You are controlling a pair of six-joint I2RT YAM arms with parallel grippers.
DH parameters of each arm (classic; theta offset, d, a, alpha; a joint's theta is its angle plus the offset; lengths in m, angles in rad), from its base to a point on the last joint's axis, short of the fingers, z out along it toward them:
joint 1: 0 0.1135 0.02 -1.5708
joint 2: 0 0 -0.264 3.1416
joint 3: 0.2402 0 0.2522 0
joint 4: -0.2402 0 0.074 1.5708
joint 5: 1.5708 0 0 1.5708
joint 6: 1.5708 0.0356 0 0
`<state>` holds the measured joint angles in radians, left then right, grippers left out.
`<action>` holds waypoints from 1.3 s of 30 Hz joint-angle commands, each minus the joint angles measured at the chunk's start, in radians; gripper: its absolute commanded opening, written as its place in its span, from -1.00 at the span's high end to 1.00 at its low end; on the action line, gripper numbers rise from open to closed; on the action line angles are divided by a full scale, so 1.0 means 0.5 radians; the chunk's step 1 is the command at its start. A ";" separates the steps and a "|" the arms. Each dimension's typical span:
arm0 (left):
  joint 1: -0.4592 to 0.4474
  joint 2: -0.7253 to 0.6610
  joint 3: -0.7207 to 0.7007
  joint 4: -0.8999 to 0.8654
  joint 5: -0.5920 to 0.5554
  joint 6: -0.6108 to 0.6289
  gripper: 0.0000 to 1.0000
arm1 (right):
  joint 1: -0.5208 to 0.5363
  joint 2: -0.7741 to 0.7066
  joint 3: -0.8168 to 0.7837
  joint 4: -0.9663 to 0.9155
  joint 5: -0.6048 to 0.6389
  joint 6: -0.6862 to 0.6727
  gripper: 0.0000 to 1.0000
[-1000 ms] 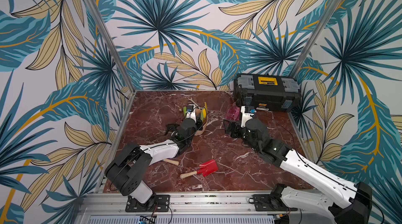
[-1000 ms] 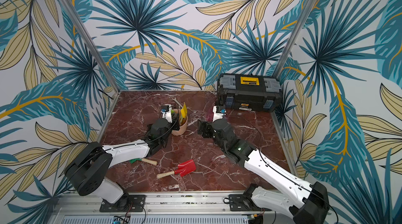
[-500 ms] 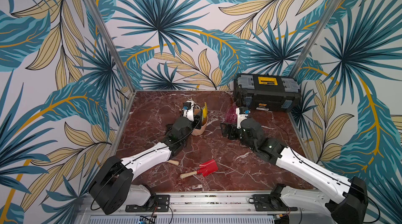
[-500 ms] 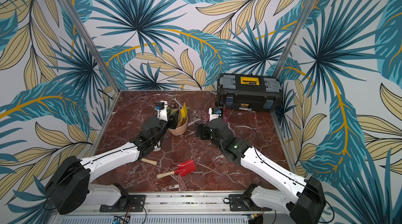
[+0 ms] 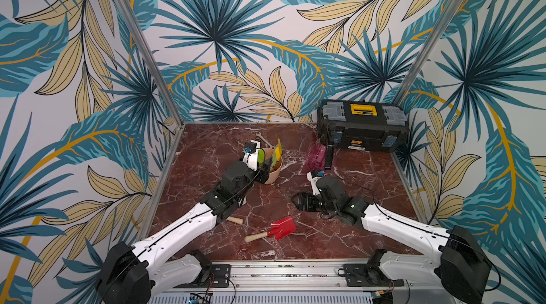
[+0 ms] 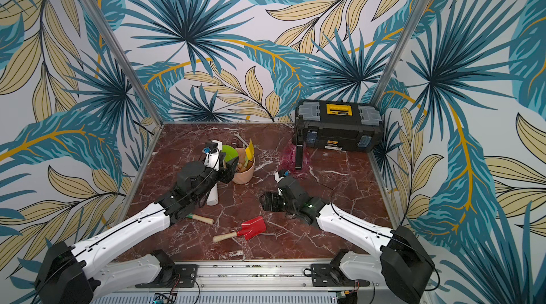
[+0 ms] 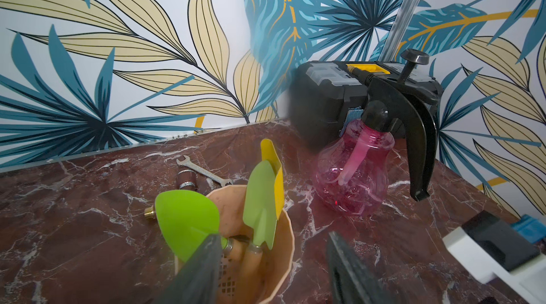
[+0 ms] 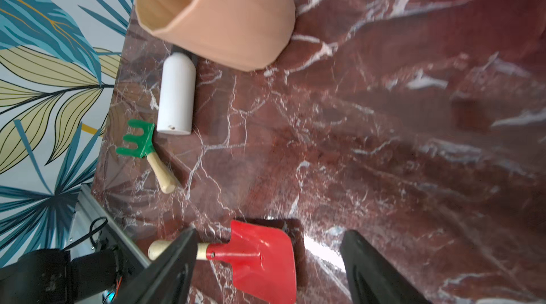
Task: Organize the gardening tools
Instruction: Pick up the gardening tool from the center of the board.
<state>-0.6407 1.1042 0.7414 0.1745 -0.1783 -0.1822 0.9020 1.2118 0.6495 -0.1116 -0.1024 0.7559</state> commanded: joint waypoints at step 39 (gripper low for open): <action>-0.019 -0.205 -0.166 -0.157 -0.035 0.093 -0.53 | -0.205 0.926 -0.803 1.934 -1.240 0.466 0.14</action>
<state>-0.6468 1.0267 0.6735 0.1055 -0.1802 -0.1421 0.8036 1.6188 0.2535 0.8024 -0.7139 0.9741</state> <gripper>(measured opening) 0.766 0.440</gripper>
